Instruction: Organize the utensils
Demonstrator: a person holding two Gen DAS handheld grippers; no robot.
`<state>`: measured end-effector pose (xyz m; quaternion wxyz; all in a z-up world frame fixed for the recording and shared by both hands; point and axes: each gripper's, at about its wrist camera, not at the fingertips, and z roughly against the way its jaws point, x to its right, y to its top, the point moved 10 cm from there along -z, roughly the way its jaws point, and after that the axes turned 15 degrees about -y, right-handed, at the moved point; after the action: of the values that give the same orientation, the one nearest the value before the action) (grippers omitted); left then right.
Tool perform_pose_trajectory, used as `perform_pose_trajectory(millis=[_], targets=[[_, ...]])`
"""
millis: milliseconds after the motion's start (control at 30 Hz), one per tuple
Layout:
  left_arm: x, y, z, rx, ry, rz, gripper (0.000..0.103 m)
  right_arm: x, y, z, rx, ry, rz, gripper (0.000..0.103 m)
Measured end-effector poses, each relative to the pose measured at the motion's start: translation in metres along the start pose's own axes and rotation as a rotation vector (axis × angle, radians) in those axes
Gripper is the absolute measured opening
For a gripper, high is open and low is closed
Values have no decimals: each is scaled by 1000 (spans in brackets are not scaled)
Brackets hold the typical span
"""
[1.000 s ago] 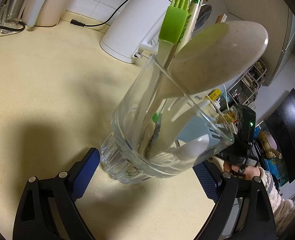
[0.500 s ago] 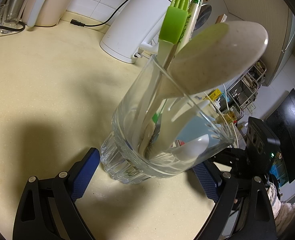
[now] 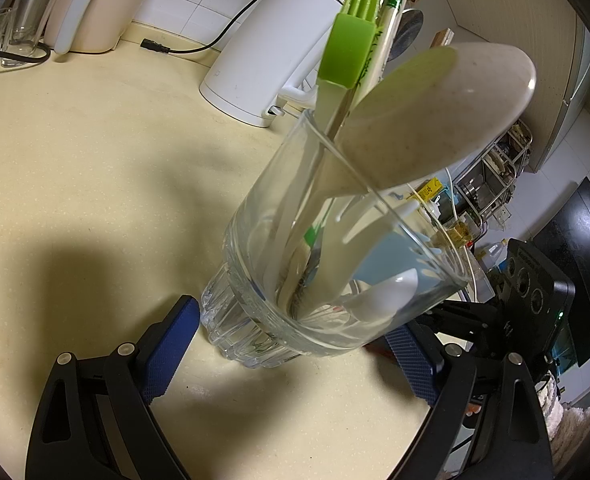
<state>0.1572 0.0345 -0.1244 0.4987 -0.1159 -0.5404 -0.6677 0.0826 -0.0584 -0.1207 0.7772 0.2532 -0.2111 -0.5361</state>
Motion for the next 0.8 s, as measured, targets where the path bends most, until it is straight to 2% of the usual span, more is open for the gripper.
perform_pose_trajectory(millis=[467,800], targets=[[0,0,0,-1,1,0,94,19,-13,11,3,-9,-41,21],[0,0,0,0,0,0,94,12,-15,12,8,-22,19,22]])
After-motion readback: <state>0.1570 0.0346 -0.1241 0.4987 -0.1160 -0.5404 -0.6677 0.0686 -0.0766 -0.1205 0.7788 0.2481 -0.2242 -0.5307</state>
